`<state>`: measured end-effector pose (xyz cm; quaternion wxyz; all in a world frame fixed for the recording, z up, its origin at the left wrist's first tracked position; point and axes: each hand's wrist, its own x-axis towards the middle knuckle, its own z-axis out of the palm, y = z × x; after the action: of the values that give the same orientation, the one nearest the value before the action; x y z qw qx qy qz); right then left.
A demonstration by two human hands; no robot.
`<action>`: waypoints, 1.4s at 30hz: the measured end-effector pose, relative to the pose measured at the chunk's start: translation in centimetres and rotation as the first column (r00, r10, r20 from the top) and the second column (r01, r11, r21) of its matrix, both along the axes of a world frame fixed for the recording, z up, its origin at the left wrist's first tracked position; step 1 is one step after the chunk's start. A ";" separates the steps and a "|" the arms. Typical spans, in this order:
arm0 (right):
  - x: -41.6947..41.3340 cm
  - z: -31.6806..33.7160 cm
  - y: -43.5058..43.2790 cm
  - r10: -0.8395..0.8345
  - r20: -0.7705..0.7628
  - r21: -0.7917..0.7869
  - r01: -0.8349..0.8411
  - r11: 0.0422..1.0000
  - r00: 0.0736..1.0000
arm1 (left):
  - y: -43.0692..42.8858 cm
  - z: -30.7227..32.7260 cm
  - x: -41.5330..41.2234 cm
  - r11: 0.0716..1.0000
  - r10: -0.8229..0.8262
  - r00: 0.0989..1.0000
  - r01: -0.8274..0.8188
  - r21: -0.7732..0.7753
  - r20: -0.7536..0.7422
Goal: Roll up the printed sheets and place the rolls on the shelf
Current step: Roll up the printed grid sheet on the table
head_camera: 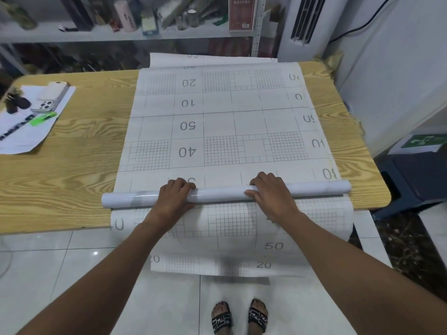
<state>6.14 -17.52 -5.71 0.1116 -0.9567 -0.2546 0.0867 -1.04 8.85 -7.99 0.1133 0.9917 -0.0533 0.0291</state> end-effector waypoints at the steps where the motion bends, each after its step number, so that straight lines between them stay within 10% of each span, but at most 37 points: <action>1: 0.0 0.0 0.0 0.000 0.008 0.000 0.000 1.000 1.000 | 0.0 0.0 0.0 1.000 -0.003 1.000 0.003 -0.009 0.003; 42: -0.9 -0.1 -1.4 0.041 -0.030 0.086 -0.038 0.996 0.999 | 0.7 1.3 -0.6 0.930 0.027 0.970 -0.113 -0.350 -0.241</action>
<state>5.22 -18.91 -5.83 0.1548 -0.9443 -0.2751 0.0932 -1.60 9.51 -6.71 0.2978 0.9518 0.0023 -0.0738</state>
